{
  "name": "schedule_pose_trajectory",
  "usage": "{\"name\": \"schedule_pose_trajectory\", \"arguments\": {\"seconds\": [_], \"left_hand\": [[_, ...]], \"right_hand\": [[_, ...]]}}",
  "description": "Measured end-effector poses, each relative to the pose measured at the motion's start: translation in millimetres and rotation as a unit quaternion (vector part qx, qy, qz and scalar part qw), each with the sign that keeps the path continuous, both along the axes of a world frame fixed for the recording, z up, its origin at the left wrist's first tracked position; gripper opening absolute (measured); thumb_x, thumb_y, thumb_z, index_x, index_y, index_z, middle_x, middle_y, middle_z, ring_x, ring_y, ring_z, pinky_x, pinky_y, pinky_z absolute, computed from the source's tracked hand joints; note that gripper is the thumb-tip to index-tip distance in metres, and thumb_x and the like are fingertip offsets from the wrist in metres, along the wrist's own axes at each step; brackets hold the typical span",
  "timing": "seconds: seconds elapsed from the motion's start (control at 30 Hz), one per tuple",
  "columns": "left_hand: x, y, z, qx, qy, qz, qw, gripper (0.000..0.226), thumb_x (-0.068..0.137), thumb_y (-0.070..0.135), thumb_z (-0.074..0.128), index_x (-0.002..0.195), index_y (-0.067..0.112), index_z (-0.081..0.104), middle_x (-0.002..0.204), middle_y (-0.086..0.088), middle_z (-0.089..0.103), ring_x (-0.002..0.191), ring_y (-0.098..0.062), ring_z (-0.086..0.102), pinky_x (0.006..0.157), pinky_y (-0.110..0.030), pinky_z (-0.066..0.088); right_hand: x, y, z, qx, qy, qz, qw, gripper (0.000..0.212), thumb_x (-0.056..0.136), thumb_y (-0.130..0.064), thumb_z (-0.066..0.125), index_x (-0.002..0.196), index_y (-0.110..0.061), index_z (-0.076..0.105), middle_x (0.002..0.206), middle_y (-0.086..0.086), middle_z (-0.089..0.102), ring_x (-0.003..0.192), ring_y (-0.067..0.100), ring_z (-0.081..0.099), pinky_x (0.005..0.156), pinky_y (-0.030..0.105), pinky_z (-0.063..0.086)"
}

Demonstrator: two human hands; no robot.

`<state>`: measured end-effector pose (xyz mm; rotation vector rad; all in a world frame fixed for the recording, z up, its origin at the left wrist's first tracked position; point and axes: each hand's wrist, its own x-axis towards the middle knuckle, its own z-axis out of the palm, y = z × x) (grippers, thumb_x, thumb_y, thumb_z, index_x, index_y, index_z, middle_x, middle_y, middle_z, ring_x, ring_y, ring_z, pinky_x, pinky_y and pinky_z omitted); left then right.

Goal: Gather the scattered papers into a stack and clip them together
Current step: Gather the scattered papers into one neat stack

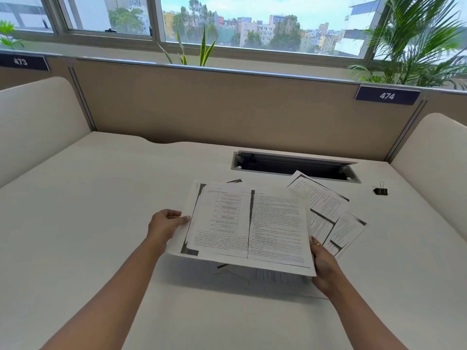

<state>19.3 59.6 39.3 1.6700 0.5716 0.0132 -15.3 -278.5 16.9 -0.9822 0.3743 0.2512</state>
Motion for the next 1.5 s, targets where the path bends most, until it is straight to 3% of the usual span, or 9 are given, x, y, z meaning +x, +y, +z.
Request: {"name": "schedule_pose_trajectory", "arguments": {"seconds": [0.17, 0.47, 0.67, 0.73, 0.87, 1.13, 1.27, 1.37, 1.5], "left_hand": [[-9, 2, 6, -0.159, 0.061, -0.096, 0.981, 0.023, 0.081, 0.014, 0.067, 0.102, 0.007, 0.061, 0.092, -0.014, 0.072, 0.085, -0.034, 0.067, 0.075, -0.047, 0.056], [-16, 3, 3, -0.195, 0.003, -0.126, 0.973, 0.023, 0.08, -0.002, 0.062, 0.102, 0.005, 0.062, 0.083, -0.012, 0.074, 0.079, -0.033, 0.069, 0.066, -0.044, 0.059], [-20, -14, 18, -0.207, -0.101, -0.153, 0.961, 0.041, 0.055, 0.014, 0.086, 0.091, 0.012, 0.067, 0.09, -0.01, 0.074, 0.07, -0.022, 0.072, 0.057, -0.035, 0.059], [-20, -13, 23, -0.201, -0.138, -0.166, 0.955, 0.069, 0.027, 0.033, 0.093, 0.089, 0.014, 0.07, 0.087, -0.006, 0.075, 0.074, -0.021, 0.072, 0.059, -0.033, 0.058], [-19, -9, 30, -0.187, -0.185, -0.191, 0.946, 0.062, 0.023, 0.04, 0.092, 0.08, 0.021, 0.076, 0.087, -0.001, 0.075, 0.079, -0.019, 0.071, 0.063, -0.031, 0.058], [-26, -18, 20, -0.142, -0.179, -0.225, 0.947, 0.07, 0.024, 0.045, 0.091, 0.089, 0.024, 0.074, 0.094, 0.002, 0.074, 0.087, -0.014, 0.07, 0.069, -0.027, 0.057], [-21, -21, 25, -0.128, -0.191, -0.204, 0.952, 0.06, 0.033, 0.033, 0.086, 0.09, 0.022, 0.07, 0.087, 0.006, 0.074, 0.085, -0.018, 0.067, 0.067, -0.029, 0.055], [-18, -21, 32, -0.123, -0.203, -0.203, 0.95, 0.04, 0.041, 0.03, 0.078, 0.081, 0.028, 0.075, 0.084, 0.009, 0.074, 0.08, -0.012, 0.068, 0.067, -0.028, 0.053], [-21, -16, 29, -0.119, -0.203, -0.226, 0.945, 0.058, 0.024, 0.045, 0.09, 0.079, 0.031, 0.076, 0.087, 0.007, 0.075, 0.08, -0.009, 0.069, 0.065, -0.023, 0.056]], "right_hand": [[-3, 3, 4, -0.004, -0.003, 0.029, 1.0, 0.028, 0.099, -0.022, 0.036, 0.106, -0.013, 0.062, 0.086, 0.008, 0.075, 0.072, 0.024, 0.072, 0.054, 0.037, 0.058], [-1, 0, 16, -0.098, -0.036, 0.084, 0.991, 0.045, 0.093, -0.046, 0.036, 0.115, -0.016, 0.062, 0.108, 0.01, 0.071, 0.097, 0.027, 0.068, 0.068, 0.038, 0.059], [3, 5, 26, -0.152, -0.134, 0.056, 0.978, 0.084, 0.032, -0.045, 0.09, 0.103, -0.008, 0.065, 0.099, 0.012, 0.073, 0.089, 0.028, 0.07, 0.064, 0.034, 0.058], [4, 3, 30, -0.161, -0.18, 0.041, 0.969, 0.073, 0.034, -0.045, 0.09, 0.096, -0.013, 0.068, 0.096, 0.007, 0.074, 0.087, 0.025, 0.071, 0.064, 0.033, 0.058], [9, -2, 38, -0.181, -0.228, 0.03, 0.956, 0.03, 0.06, -0.019, 0.079, 0.089, -0.014, 0.071, 0.088, 0.0, 0.075, 0.084, 0.021, 0.069, 0.068, 0.032, 0.059], [5, 1, 31, -0.216, -0.258, 0.053, 0.94, 0.034, 0.066, 0.003, 0.069, 0.077, -0.029, 0.075, 0.082, -0.007, 0.074, 0.082, 0.008, 0.068, 0.072, 0.025, 0.057], [10, 2, 33, -0.22, -0.265, 0.039, 0.938, 0.031, 0.055, -0.018, 0.083, 0.082, -0.03, 0.073, 0.088, -0.005, 0.074, 0.087, 0.014, 0.068, 0.074, 0.034, 0.058], [14, 2, 36, -0.227, -0.273, 0.03, 0.934, 0.034, 0.057, -0.009, 0.076, 0.079, -0.033, 0.073, 0.085, -0.008, 0.073, 0.085, 0.013, 0.067, 0.078, 0.041, 0.055], [14, -1, 36, -0.219, -0.263, 0.038, 0.939, 0.044, 0.038, -0.036, 0.09, 0.078, -0.028, 0.075, 0.085, -0.006, 0.075, 0.086, 0.016, 0.068, 0.074, 0.036, 0.056]]}}
